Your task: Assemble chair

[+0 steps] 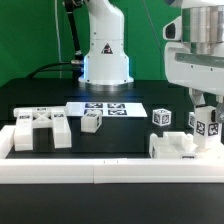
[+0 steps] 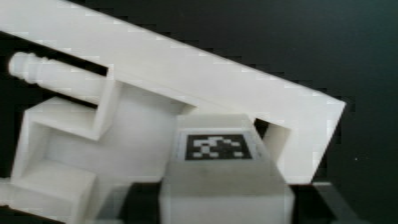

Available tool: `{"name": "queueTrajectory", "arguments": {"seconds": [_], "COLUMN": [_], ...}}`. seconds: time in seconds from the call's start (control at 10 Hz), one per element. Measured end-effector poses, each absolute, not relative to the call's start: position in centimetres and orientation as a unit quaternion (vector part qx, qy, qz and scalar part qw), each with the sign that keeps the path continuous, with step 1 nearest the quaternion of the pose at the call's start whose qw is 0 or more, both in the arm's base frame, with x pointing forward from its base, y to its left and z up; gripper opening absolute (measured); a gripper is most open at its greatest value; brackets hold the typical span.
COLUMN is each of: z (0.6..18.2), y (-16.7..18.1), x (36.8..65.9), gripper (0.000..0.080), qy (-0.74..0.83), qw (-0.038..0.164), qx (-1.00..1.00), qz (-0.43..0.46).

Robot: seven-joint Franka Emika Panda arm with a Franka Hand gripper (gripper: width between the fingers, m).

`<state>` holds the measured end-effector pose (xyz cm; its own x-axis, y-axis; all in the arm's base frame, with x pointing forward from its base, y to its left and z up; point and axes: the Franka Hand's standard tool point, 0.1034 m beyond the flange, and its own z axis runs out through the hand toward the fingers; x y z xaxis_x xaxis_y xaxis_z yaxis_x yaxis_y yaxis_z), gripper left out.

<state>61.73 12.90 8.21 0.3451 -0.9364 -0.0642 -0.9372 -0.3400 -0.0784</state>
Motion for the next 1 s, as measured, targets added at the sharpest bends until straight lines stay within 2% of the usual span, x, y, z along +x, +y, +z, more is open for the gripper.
{"name": "queueTrajectory", "arguments": {"seconds": [0.1, 0.2, 0.3, 0.4, 1.0], "z": [8.22, 8.45, 8.65, 8.73, 8.57], "y": [12.95, 12.90, 13.03, 13.40, 13.48], "x": [61.72, 61.81, 61.82, 61.72, 61.64], "gripper": [0.0483, 0.0483, 0.0612, 0.0638, 0.0649], "qy": [0.564, 0.527, 0.503, 0.465, 0.198], "qw": [0.051, 0.052, 0.051, 0.047, 0.045], "qx": [-0.824, -0.848, -0.863, -0.884, -0.979], "qz": [0.003, 0.000, -0.001, -0.001, -0.015]}}
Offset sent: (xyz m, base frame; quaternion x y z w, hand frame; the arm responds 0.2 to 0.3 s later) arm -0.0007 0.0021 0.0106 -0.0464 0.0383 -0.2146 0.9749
